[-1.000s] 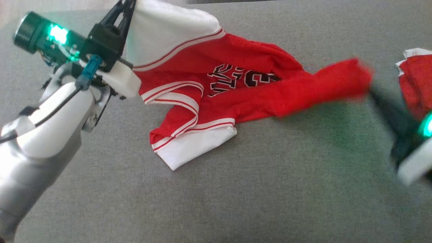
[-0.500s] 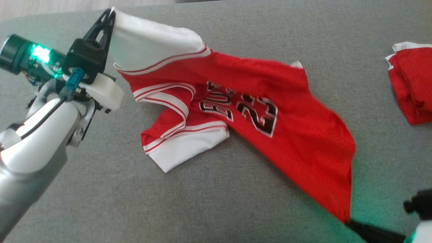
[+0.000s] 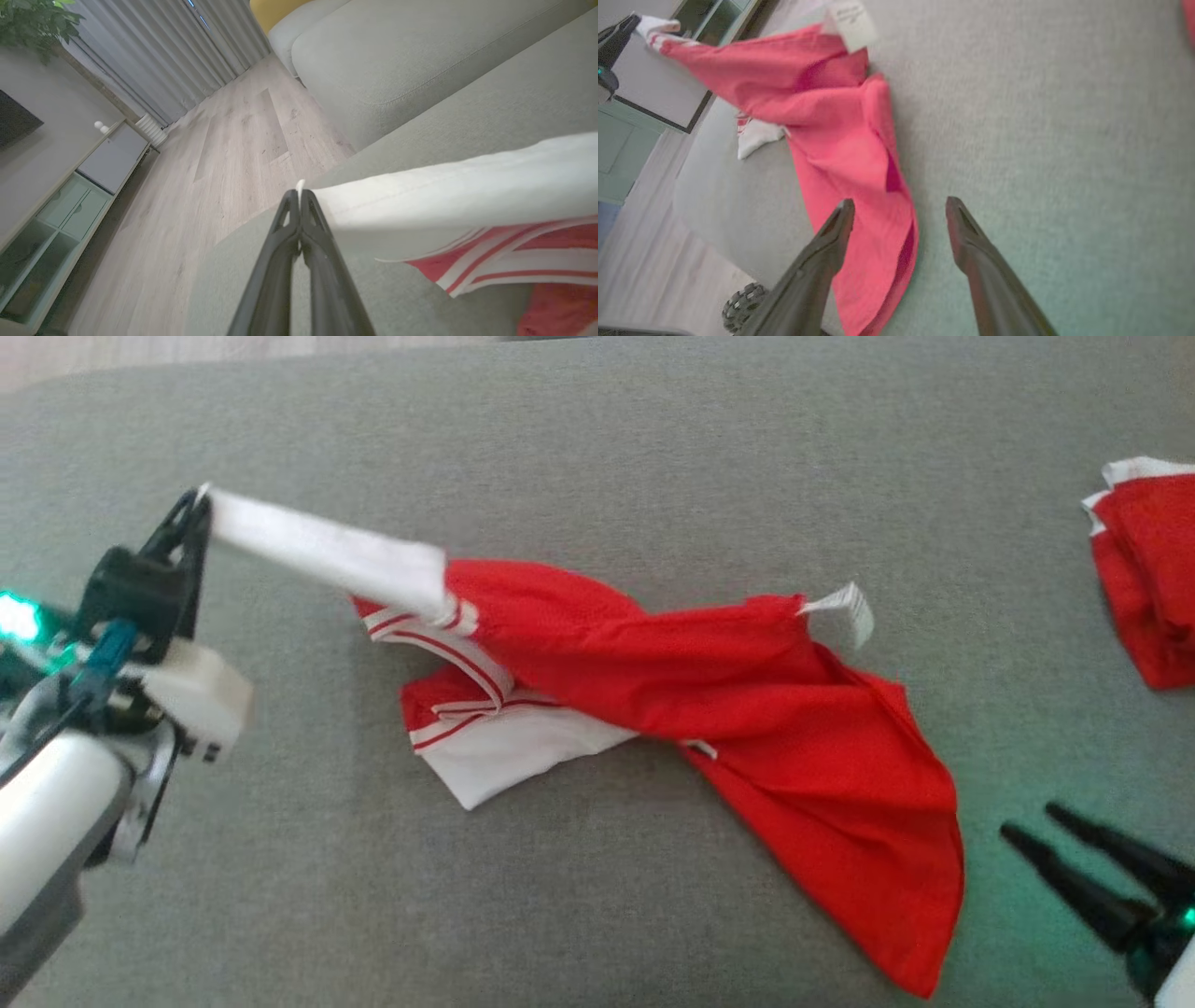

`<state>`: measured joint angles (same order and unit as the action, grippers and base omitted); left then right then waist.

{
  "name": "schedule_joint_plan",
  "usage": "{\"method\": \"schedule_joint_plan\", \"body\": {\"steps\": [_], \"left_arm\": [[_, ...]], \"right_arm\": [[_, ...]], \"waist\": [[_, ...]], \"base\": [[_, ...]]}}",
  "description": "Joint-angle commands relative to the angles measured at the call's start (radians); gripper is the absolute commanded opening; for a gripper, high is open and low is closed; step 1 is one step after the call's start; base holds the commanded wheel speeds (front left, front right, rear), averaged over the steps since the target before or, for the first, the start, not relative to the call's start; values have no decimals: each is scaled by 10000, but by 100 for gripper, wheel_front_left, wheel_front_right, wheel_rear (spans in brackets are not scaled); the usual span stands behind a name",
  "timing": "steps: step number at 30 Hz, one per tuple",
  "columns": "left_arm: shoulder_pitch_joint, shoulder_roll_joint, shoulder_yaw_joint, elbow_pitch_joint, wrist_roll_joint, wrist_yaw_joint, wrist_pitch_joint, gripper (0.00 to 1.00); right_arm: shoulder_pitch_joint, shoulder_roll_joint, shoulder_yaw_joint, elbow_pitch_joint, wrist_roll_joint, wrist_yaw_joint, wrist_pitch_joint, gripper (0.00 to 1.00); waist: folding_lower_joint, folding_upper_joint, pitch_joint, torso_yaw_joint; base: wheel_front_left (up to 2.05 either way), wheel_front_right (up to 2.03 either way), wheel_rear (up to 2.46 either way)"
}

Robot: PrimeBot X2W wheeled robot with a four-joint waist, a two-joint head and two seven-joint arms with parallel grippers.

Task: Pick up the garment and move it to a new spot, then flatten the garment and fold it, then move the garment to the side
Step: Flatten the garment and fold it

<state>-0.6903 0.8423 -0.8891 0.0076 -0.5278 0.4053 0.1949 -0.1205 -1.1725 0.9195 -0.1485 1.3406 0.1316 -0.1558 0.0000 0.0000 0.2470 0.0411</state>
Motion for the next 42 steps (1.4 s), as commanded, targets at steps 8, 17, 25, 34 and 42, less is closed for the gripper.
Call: {"method": "schedule_joint_plan", "body": {"steps": [8,17,25,34,42], "left_arm": [[854,1114,958,-1325,-610,900,-10,0],[1174,927,919,-1045,-812,1024,-196,0],[810,212,768,-454,-757,628,-706,0],[424,-402,612,206,-698,218,-1166,0],[187,-809,443,650,-663,-59,-1390,0]], "right_arm": [[-809,384,-929,729,-809,-9,-202,100],[-2717,1996,-1011,2142,-3270,-9,911,100],[-3803,2964,-466,3223,-3744,-9,1713,100],[-5023,3569,609,4357,-4406,-9,1889,100],[-5628,3594,1572,4939,-4304,-9,1775,52]], "waist": [[0,0,72,839],[0,0,420,1552],[0,0,632,2219],[0,0,798,2591],[0,0,867,2824]], "base": [[0,0,0],[0,0,0],[0,0,0],[0,0,0],[0,0,0]]}}
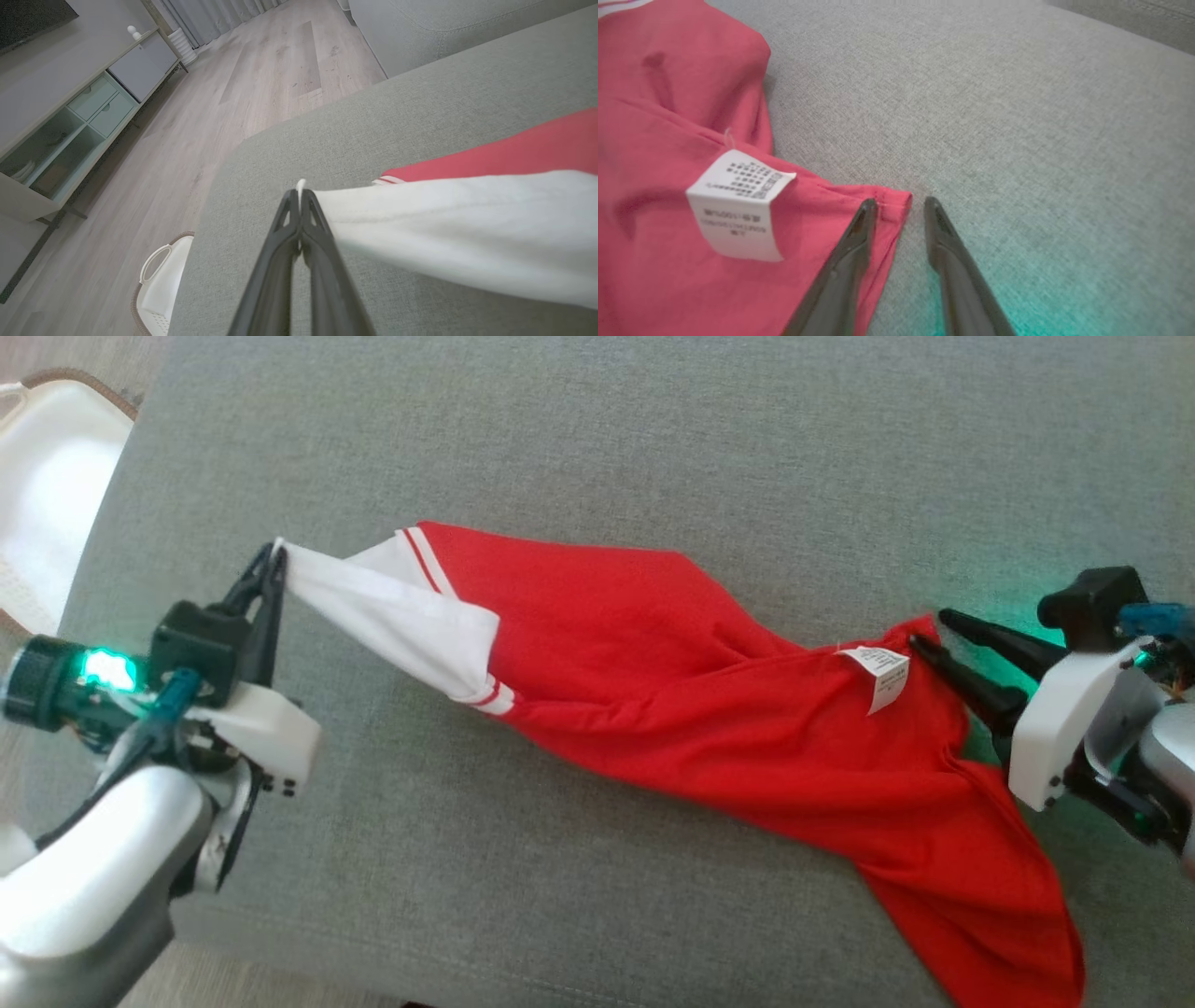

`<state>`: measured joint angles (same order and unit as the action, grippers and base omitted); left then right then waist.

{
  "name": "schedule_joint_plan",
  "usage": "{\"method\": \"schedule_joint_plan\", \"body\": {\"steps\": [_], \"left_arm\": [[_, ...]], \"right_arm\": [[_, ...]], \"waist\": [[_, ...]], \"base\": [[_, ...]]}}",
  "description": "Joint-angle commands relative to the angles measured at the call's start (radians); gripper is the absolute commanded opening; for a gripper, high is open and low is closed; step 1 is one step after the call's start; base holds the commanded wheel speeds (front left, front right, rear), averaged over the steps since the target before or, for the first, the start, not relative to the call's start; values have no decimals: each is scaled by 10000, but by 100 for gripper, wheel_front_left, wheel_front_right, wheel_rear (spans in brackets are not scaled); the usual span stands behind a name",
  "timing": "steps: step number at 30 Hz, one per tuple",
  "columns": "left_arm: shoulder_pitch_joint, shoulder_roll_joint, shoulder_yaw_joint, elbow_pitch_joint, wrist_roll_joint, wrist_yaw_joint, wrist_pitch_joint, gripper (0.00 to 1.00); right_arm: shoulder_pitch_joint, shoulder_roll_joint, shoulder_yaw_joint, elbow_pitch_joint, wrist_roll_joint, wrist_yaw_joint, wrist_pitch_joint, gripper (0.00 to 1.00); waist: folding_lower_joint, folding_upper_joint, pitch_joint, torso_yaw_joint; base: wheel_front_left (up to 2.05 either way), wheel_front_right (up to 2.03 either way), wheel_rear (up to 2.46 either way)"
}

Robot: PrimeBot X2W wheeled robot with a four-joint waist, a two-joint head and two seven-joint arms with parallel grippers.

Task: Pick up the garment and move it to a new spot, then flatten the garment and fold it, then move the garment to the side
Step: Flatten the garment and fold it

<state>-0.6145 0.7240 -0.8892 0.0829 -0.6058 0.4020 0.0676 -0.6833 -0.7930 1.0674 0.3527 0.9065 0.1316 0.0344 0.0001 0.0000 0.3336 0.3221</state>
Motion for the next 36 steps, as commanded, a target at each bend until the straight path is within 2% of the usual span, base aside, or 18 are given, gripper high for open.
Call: {"method": "schedule_joint_plan", "body": {"steps": [1,4,6,14,21,28,36], "left_arm": [[-579,334,422,-64,118,-44,-130,0],[-590,257,382,48,108,-76,-170,0],[-598,230,378,152,80,-117,-212,0],[-555,308,444,482,2,-162,-441,0],[-673,603,663,332,102,-151,-897,0],[-948,972,1160,-268,-106,-463,-1592,0],[-1689,1244,1348,-1079,22,-709,-1461,0]], "right_arm": [[-71,-204,188,-30,56,-9,-187,46],[-291,-190,475,66,126,-9,-333,35],[-411,-178,691,87,212,-9,-392,0],[-819,-280,1279,92,637,-9,-1041,0],[-1014,-651,1116,64,888,-9,-2072,0],[-1166,-1534,113,-307,940,-9,-2817,0],[-1078,-2675,-1562,-1546,640,-9,-2878,0]], "waist": [[-1,0,5,24],[-1,0,9,19],[-1,0,2,5],[-1,0,-326,-323],[-1,0,-950,-878],[-1,0,-1896,-1828],[-1,0,-2850,-2941]], "base": [[0,0,0],[0,0,0],[0,0,0],[0,0,0],[0,0,0],[0,0,0],[0,0,0]]}}
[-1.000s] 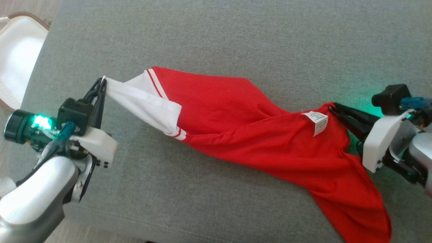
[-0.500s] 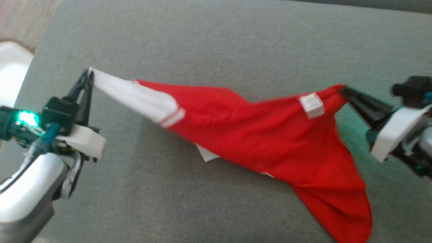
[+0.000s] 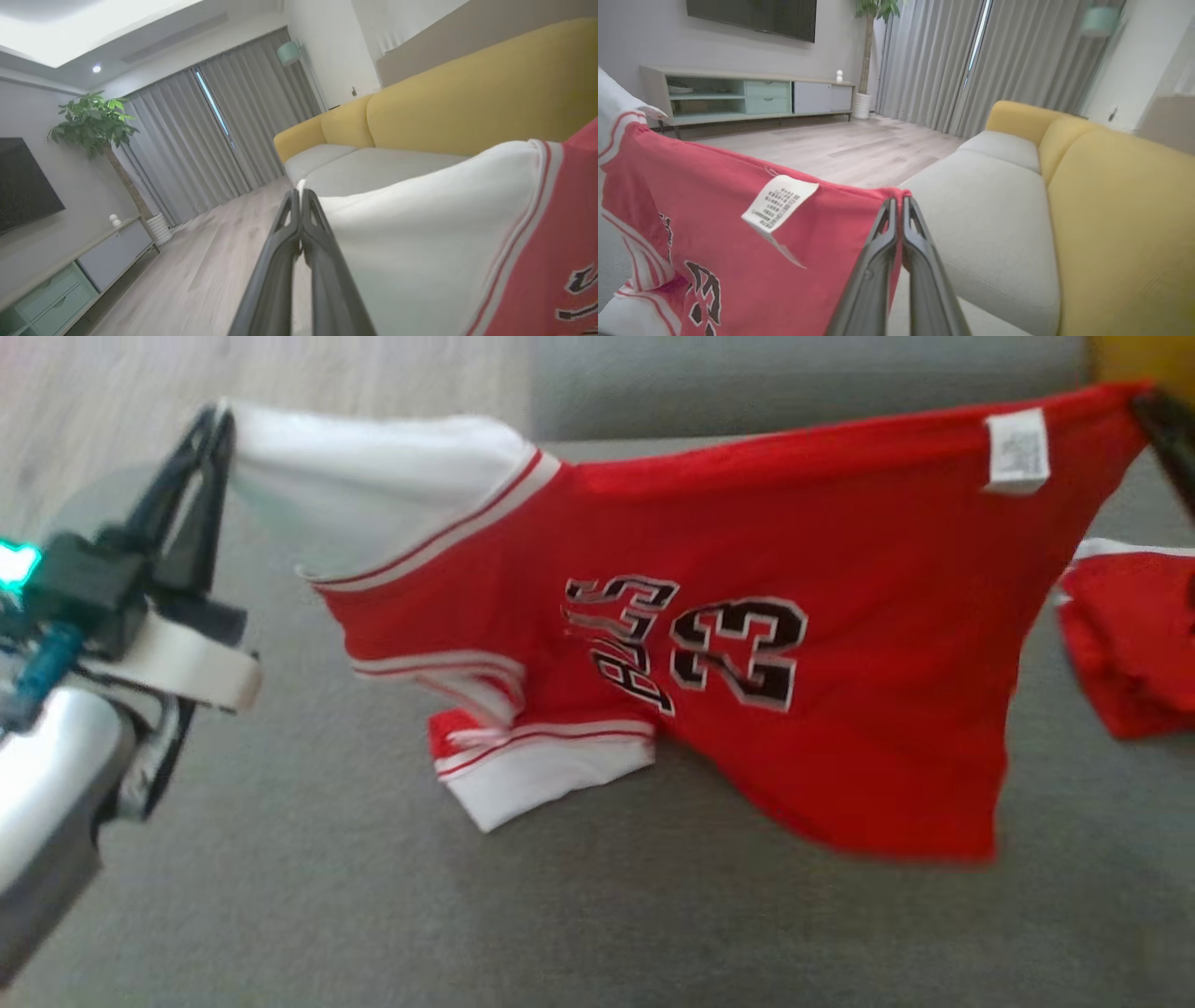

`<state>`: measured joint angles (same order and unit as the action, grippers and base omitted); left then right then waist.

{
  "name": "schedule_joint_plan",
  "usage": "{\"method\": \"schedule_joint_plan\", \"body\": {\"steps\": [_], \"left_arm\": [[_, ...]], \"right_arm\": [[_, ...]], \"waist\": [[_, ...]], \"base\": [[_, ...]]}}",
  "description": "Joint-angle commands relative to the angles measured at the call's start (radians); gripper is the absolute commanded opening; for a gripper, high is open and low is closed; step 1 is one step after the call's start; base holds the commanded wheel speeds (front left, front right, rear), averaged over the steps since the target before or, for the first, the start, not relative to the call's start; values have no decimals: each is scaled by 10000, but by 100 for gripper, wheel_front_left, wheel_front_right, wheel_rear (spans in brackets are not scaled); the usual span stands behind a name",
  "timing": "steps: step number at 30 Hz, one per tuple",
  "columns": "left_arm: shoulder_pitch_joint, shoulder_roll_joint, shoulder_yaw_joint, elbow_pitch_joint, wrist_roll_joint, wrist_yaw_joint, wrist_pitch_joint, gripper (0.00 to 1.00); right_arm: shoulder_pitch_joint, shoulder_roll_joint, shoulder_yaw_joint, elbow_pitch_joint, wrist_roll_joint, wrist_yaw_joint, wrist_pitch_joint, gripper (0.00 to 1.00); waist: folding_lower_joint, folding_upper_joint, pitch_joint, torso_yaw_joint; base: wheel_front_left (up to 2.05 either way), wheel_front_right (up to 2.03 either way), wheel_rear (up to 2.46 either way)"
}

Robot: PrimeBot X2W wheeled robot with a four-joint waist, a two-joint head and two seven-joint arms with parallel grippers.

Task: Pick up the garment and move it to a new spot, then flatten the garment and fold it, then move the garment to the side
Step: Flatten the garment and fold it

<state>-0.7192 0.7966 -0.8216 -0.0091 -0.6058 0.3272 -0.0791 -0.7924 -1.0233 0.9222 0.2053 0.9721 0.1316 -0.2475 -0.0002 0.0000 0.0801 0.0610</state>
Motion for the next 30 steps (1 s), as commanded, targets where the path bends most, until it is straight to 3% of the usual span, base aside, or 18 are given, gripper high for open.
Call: {"method": "schedule_joint_plan", "body": {"steps": [1,11,18,22,23,30], "left_arm": [[-750,554,701,-236,13,-6,67,0],[-2194,1058,1044,-1162,558,-115,641,0],[-3531,1015,1182,-1245,902,-470,1065,0],[-4512,472,969,-552,850,-1263,1253,0],[-4512,472,969,-552,850,-1263,1253,0],[-6896,-629,530,2006,1663,-2586,729,0]], "right_arm": [[75,-456,-294,-220,-74,-9,-37,0],[903,-1110,-2745,-1501,-750,-9,461,0],[1162,-966,-4385,-1983,-1193,-9,1208,0],[900,-584,-4608,-2047,-1468,-9,1733,0],[900,-584,-4608,-2047,-1468,-9,1733,0],[-897,529,-4187,-1399,-2013,-9,2369,0]], "waist": [[2,0,-375,-430],[2,0,-748,-994],[2,0,-520,-1040],[2,0,183,-905],[2,0,183,-905],[2,0,2281,-742]], "base": [[0,0,0],[0,0,0],[0,0,0],[0,0,0],[0,0,0],[0,0,0]]}}
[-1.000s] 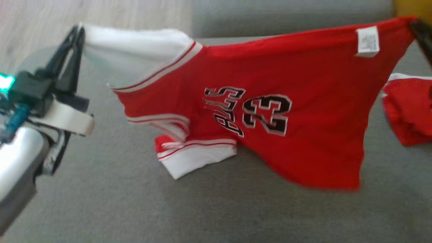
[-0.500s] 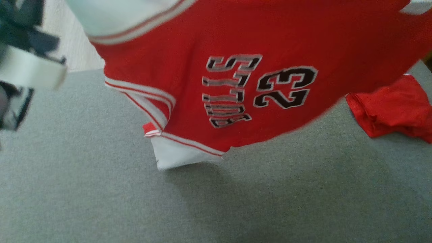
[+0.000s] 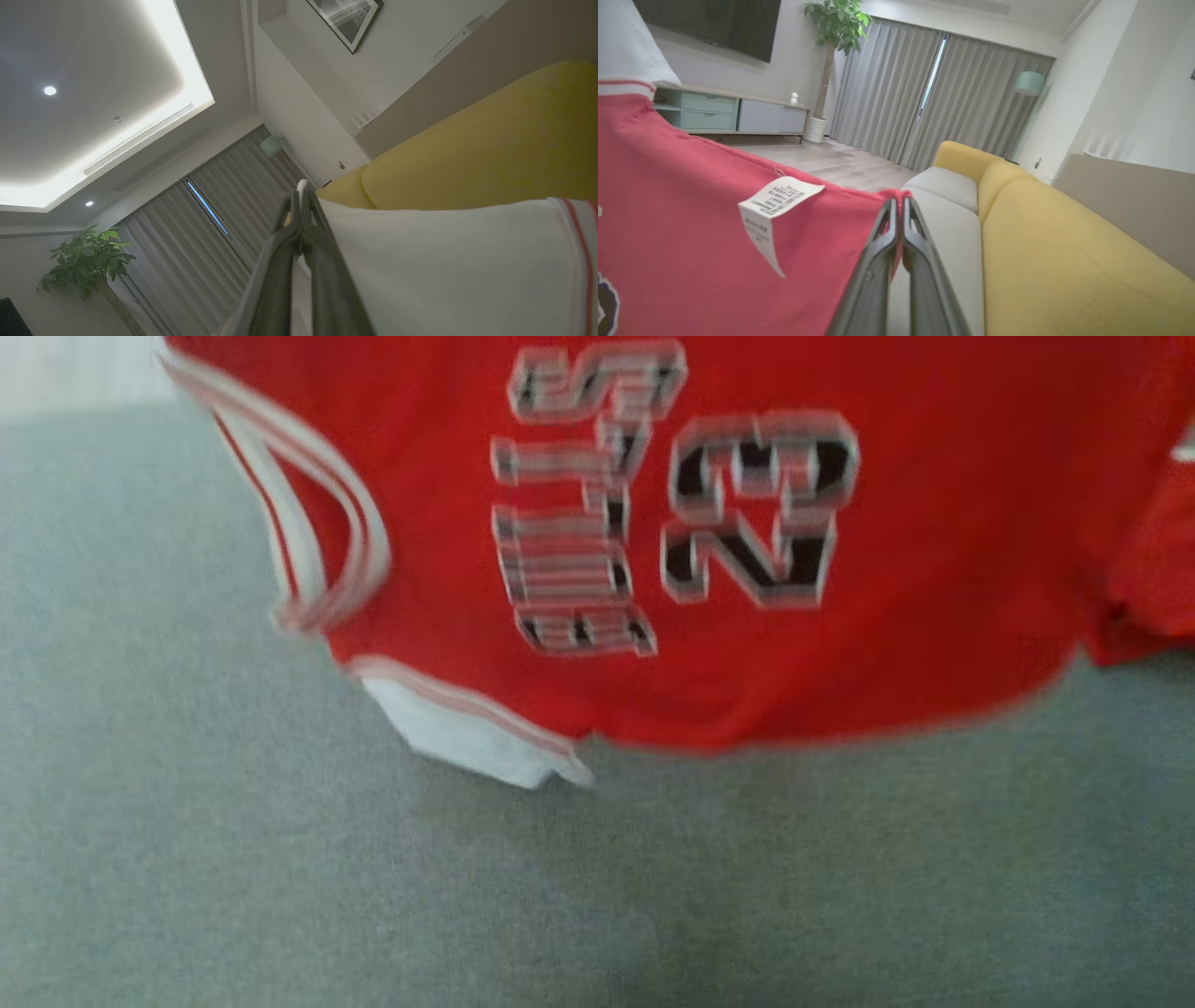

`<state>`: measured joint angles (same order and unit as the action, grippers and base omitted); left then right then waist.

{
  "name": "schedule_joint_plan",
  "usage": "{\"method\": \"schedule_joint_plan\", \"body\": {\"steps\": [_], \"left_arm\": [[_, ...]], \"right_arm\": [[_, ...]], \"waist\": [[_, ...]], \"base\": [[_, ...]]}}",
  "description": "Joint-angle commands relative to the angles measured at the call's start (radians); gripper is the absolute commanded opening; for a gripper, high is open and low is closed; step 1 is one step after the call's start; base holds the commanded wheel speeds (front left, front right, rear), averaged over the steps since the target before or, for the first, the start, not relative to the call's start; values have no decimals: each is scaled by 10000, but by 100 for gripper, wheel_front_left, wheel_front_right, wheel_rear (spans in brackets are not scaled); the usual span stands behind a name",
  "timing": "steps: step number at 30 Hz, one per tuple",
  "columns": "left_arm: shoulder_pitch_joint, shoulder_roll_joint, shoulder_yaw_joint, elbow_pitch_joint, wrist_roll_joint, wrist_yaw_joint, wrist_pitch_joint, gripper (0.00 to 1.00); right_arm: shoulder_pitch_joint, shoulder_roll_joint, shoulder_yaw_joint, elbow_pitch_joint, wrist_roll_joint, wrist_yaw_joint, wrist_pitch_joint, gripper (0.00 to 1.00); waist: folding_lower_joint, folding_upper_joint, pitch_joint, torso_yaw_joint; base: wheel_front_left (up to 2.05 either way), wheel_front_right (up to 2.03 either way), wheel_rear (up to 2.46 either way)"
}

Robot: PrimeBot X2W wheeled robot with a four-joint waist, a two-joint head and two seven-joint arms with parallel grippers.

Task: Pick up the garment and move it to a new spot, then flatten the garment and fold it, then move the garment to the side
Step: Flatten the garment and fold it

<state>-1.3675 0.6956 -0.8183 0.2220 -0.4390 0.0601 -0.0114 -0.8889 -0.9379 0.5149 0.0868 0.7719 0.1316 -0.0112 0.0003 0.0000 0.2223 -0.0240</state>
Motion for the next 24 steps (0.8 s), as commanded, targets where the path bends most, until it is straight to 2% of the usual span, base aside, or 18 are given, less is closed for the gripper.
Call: {"method": "schedule_joint_plan", "body": {"steps": [1,4,7,13,18,24], "left_arm": [[-786,232,464,100,169,-16,-106,0],[-1971,-176,427,1457,741,-199,-787,0],[-3204,-594,545,2645,1205,-89,-1526,0],[-4751,-1394,536,3760,1842,80,-2366,0],[-4330,-1637,446,3661,1917,-62,-2494,0],[-2188,-1377,505,2331,1857,-58,-2500,0]], "right_arm": [[-282,-108,-68,6,-127,-9,9,0],[-1392,612,90,817,-515,-9,-142,0],[-2606,1267,186,1669,-933,-9,-554,0],[-4527,1781,415,3222,-1951,-9,-1688,0],[-4766,1911,603,4219,-2219,-9,-2214,0],[-3914,1996,891,5058,-2122,-9,-2469,0]], "waist": [[-3,0,1167,119],[-3,0,1953,106],[-3,0,2607,55],[-3,0,3389,216],[-3,0,3692,541],[-3,0,3482,794]], "base": [[0,0,0],[0,0,0],[0,0,0],[0,0,0],[0,0,0],[0,0,0]]}}
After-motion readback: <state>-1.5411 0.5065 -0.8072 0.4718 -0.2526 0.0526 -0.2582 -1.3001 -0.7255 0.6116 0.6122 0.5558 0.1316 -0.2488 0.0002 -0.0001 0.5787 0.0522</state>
